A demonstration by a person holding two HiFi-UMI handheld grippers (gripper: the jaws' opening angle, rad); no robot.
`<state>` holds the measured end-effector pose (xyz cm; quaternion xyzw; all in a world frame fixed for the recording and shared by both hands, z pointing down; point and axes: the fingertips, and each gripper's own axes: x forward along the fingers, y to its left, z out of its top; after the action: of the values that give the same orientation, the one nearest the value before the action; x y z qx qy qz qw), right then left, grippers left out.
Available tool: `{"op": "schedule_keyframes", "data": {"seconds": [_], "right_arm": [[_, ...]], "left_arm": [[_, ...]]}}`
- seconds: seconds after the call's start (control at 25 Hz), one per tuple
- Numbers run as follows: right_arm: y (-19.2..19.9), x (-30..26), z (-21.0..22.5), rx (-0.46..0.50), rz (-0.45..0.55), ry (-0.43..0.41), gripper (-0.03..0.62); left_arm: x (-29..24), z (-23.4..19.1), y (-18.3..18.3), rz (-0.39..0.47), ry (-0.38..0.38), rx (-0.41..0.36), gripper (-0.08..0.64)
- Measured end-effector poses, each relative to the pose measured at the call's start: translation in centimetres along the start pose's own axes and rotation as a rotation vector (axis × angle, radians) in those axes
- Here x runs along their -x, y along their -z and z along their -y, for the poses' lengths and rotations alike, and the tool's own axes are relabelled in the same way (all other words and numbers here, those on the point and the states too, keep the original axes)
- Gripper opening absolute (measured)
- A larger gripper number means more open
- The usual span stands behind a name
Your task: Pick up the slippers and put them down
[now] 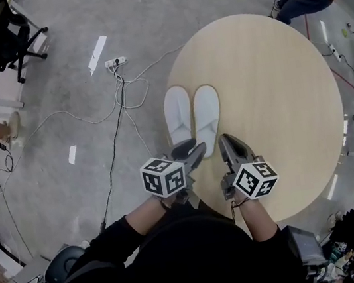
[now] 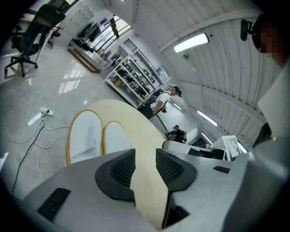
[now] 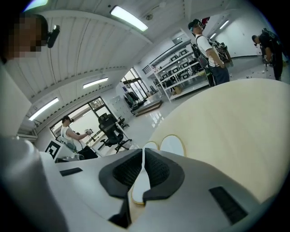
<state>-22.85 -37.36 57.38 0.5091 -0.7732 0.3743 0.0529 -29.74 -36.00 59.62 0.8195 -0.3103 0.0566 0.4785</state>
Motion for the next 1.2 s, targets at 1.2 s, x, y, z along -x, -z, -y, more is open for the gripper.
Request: {"op": "schedule_keyframes", "data": {"seconds": [1.2], "right_arm": [[-6.7, 26.1, -3.2, 0.159, 0.300, -0.150, 0.015]], "left_arm": [[3.5, 29.3, 4.2, 0.152, 0.293, -0.552, 0.025]]}}
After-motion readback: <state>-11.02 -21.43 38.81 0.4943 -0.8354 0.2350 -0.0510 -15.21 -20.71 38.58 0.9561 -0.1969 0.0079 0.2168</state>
